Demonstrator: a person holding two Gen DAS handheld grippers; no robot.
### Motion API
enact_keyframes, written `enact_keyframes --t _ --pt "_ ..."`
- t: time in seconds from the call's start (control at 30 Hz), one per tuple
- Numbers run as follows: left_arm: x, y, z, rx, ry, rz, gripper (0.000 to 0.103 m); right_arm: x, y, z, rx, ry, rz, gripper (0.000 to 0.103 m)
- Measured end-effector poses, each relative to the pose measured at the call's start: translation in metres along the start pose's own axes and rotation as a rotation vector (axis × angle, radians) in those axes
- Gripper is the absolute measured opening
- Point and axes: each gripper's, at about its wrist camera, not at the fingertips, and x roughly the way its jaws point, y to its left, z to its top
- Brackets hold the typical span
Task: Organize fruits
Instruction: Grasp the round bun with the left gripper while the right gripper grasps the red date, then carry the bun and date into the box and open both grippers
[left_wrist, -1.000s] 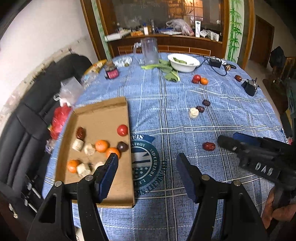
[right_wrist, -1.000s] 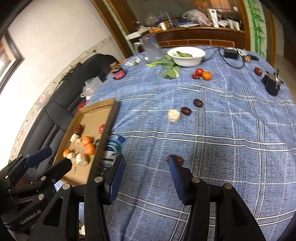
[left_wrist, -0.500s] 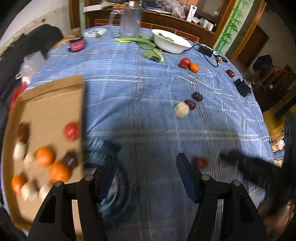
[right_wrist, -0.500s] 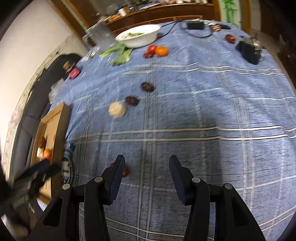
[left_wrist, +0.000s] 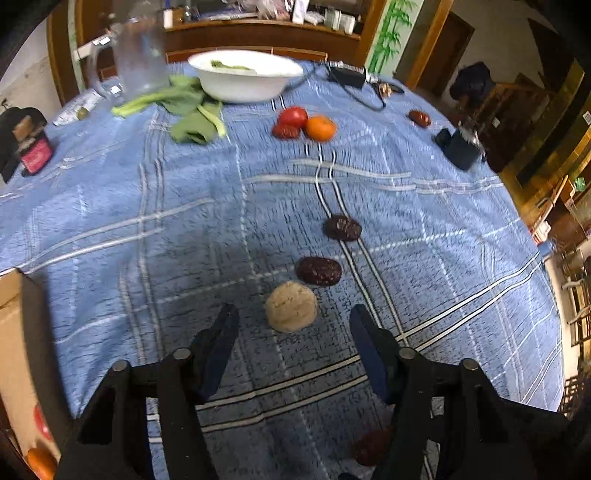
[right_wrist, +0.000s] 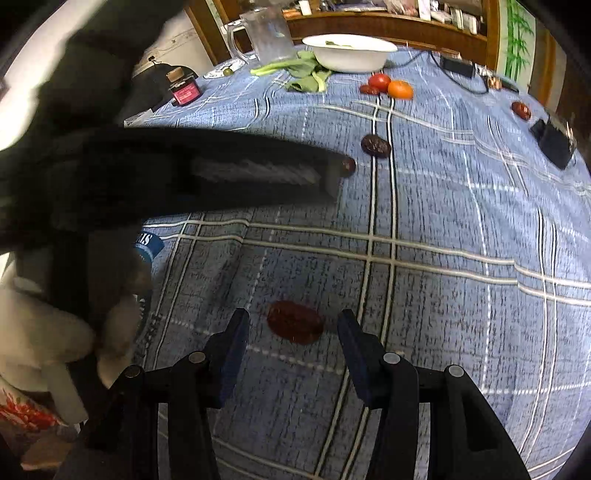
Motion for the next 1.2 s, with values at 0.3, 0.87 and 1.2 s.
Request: enact_keyframes --t 0.3,0.87,1.2 --pt "-0.007 0.012 -0.004 -0.049 -0.014 -0.016 0.028 -0.001 -0.003 -0.002 0.012 -0.006 -0.023 0.034" --pt "-0.142 0.126 -0.055 -0.283 -0.158 0.14 0.028 -0.03 0.09 0.041 -0.144 -0.06 0.156 0.034" --pt "-0.142 0.233 -0.084 -0.4 -0.083 0.251 0.028 0.014 0.191 0.078 -0.249 -0.013 0.215 0.035"
